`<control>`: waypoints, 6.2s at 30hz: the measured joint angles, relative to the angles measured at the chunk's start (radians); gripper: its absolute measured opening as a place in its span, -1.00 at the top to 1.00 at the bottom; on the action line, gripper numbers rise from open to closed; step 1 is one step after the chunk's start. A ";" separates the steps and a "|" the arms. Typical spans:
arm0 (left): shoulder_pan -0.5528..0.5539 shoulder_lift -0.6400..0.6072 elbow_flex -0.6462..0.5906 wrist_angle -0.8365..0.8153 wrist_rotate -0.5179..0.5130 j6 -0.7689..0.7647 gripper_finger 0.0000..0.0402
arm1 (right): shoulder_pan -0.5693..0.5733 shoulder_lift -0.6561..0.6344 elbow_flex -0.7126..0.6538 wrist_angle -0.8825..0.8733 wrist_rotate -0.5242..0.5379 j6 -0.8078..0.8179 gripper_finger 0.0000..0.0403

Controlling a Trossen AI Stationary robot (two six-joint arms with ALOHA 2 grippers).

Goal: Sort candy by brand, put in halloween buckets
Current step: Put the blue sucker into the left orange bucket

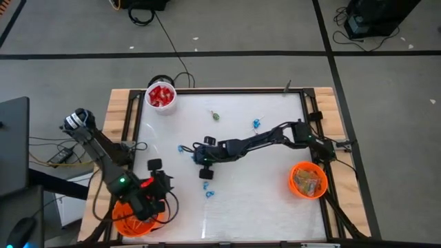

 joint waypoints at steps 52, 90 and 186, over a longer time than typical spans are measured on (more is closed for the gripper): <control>0.393 -0.023 -0.734 1.684 0.160 0.780 0.14 | 0.105 -0.289 -0.444 0.586 -0.132 0.005 0.95; 0.320 -0.294 -0.321 0.473 0.287 0.330 0.56 | 0.042 -0.285 -0.444 0.467 -0.027 0.242 0.08; -0.044 -0.109 -0.199 0.044 -0.188 -0.210 -0.39 | 0.155 -0.049 0.236 -0.109 0.125 -0.147 0.99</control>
